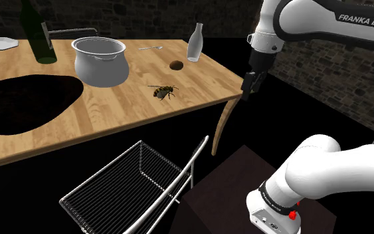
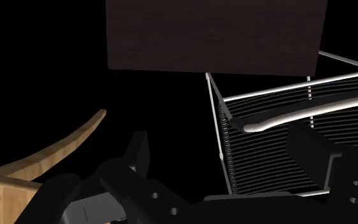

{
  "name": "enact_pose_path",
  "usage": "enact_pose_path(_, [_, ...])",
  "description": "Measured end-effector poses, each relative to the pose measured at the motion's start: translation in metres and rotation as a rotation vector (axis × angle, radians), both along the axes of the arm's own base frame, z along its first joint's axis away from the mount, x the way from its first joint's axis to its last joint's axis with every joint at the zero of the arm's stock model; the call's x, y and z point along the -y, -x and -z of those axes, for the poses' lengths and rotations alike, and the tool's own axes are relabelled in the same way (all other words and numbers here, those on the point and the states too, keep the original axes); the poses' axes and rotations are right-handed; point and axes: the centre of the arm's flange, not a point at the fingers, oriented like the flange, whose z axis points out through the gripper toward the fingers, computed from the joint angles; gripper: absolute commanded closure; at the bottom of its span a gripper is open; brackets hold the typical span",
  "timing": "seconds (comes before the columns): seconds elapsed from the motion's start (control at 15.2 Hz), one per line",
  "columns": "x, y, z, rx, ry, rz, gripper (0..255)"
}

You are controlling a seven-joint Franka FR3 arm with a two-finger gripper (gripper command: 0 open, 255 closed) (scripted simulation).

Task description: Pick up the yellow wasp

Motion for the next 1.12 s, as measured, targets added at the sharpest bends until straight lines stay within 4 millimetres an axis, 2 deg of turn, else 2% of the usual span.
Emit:
enact_pose_path(0.13, [-0.001,-0.005,0.002,0.001,-0.001,-0.007,0])
enact_pose_path(0.26, [-0.004,-0.024,0.008,0.005,-0.003,-0.032,0])
enact_pose_path(0.73, [-0.012,-0.105,0.038,0.025,-0.012,-0.140,0])
enact_pose_path(1.12, [-0.038,-0.172,0.062,0.043,-0.021,-0.234,0])
